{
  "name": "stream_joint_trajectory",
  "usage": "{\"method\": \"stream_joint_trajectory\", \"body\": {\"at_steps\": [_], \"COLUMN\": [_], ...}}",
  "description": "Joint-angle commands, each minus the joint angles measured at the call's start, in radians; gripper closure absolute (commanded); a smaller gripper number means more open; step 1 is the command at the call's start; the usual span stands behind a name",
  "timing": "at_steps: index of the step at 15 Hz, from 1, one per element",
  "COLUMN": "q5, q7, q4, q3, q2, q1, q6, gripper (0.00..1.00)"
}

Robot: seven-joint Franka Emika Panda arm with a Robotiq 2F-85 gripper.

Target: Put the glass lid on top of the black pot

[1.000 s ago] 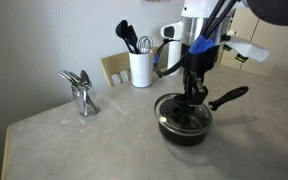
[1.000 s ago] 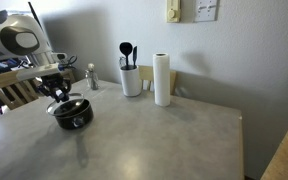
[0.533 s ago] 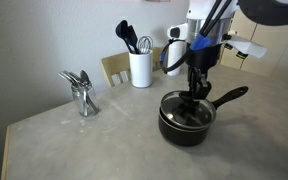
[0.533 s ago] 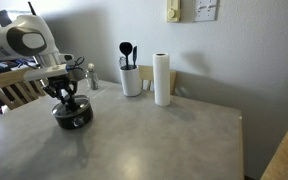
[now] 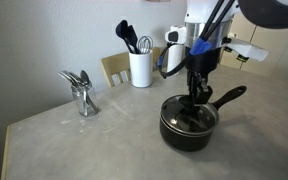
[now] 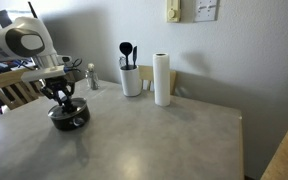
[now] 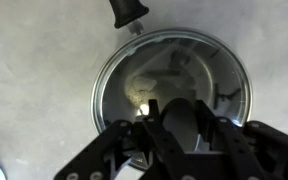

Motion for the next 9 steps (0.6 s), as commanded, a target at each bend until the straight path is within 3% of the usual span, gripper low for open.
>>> {"method": "stream_joint_trajectory", "body": {"at_steps": [1,9], "q5": [0.024,0.078], "q7": [-0.024,0.014], "q4": [0.017,-0.017], "q3": [0.010,0.004], "q2": [0.012,0.028], "q1": [-0.004,-0.013], "q6": [-0.025,0.076], "gripper": [0.86,0.86]}}
